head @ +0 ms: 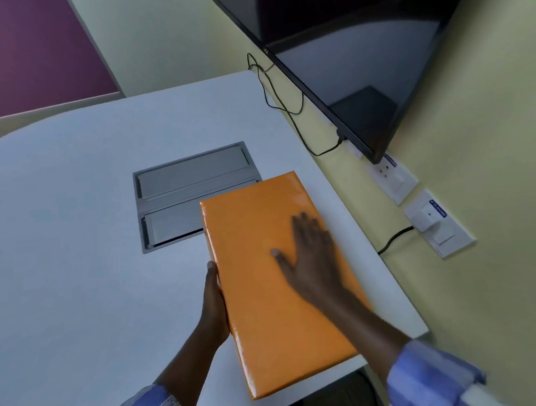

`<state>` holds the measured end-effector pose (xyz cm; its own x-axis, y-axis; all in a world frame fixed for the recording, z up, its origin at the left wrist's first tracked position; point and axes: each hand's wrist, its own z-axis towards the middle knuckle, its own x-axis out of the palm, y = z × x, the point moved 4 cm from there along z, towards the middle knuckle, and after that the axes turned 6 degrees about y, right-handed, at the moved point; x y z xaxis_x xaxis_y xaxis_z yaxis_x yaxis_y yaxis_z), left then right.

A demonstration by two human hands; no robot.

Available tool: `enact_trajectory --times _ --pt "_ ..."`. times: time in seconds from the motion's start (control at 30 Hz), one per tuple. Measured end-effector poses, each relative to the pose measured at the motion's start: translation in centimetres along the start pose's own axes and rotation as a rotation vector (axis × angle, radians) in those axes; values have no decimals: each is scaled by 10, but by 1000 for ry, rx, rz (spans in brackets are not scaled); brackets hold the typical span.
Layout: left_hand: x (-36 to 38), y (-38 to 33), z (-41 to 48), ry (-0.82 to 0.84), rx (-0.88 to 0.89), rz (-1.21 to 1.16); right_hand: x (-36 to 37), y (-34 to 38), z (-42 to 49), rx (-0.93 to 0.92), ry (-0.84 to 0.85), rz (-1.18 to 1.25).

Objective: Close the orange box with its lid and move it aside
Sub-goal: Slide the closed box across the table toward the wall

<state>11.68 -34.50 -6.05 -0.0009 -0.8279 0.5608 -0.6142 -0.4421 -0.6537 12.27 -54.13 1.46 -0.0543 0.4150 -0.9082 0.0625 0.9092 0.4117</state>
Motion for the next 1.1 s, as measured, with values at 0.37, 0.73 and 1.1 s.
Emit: enact_trajectory --times 0.37,0.73,1.1 --pt "45 16 17 -2 32 77 30 1 -16 -182 192 -268" --pt "111 54 45 22 -85 286 -14 -77 -18 -164 187 -300" --pt "91 36 29 48 -97 534 -20 -57 -20 -94 205 -251"
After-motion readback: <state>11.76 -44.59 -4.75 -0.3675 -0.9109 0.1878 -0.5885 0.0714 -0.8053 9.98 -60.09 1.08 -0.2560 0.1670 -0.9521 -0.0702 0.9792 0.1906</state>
